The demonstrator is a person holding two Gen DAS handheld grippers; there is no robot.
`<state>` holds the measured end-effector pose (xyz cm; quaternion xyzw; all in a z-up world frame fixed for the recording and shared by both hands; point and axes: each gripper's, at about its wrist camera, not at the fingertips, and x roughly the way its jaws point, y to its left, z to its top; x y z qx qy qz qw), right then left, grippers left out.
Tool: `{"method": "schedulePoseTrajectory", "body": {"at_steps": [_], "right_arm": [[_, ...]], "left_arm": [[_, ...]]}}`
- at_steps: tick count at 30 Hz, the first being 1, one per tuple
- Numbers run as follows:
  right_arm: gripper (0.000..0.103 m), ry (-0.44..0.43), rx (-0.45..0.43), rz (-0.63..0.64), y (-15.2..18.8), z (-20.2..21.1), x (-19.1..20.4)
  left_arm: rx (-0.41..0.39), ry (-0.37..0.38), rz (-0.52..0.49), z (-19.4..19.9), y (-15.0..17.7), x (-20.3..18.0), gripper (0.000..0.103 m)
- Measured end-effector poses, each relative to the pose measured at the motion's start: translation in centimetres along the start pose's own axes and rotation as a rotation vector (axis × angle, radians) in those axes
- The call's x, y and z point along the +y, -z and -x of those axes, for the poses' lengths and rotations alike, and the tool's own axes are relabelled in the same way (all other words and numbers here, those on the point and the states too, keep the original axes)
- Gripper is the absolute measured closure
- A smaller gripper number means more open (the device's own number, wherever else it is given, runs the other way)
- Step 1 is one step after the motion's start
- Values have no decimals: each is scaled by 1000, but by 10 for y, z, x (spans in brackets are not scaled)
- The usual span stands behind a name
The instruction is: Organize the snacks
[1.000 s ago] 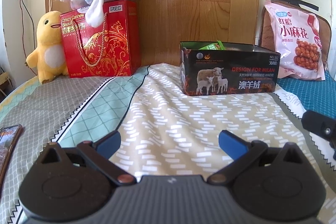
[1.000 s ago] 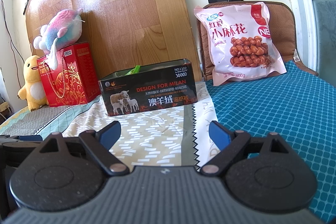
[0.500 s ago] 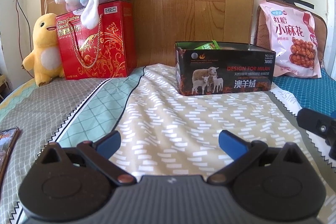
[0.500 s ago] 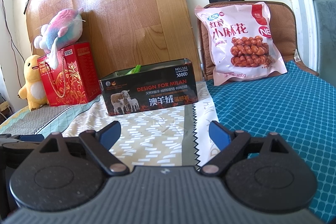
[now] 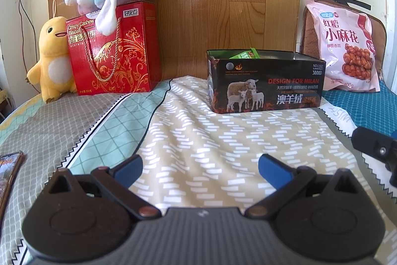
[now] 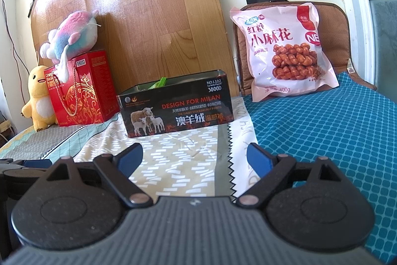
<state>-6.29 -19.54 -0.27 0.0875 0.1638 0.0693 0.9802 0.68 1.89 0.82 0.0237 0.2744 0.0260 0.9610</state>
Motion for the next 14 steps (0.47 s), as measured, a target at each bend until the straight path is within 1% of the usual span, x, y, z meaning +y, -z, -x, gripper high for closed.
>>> {"method": "schedulePoseTrajectory", "body": {"at_steps": [7,14], "right_arm": [[10,0,-1,0,0,0,0],[10,-1,0,0,0,0,0]], "left_arm": [[1,0,1,0,0,1,0],[-30,8,-17,4,1,-2,0]]}}
